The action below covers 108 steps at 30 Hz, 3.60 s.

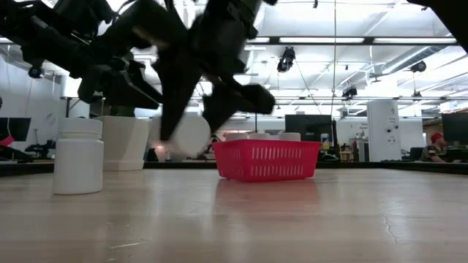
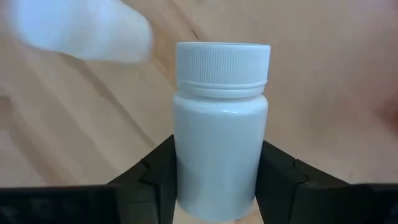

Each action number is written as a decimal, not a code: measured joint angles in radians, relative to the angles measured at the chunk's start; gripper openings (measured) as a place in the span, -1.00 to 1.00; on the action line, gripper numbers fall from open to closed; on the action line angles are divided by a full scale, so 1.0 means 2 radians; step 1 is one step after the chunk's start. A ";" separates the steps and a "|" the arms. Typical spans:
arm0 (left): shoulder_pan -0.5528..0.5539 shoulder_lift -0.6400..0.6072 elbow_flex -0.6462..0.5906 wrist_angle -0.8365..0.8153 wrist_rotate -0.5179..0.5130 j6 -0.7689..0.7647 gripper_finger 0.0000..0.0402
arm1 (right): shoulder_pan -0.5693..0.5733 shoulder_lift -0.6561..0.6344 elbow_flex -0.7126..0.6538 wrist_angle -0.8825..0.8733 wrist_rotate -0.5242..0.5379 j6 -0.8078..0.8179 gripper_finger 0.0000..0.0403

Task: Pick and place pill bottles into a basket
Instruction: Put the white pill bottle into the red bin

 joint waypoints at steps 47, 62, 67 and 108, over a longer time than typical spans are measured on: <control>-0.002 0.022 0.109 0.000 0.157 0.102 0.15 | 0.058 -0.392 -0.350 0.158 0.347 -0.264 -0.28; -0.004 0.142 0.226 -0.001 0.158 0.203 0.15 | -0.032 -0.474 -0.545 0.477 0.140 -0.403 -0.28; -0.010 0.170 0.263 -0.003 0.159 0.242 0.15 | -0.061 -0.461 -0.558 0.514 0.059 -0.408 -0.28; -0.060 0.144 0.346 -0.048 0.148 -0.242 0.15 | -0.083 -0.457 -0.560 0.513 -0.043 -0.431 -0.30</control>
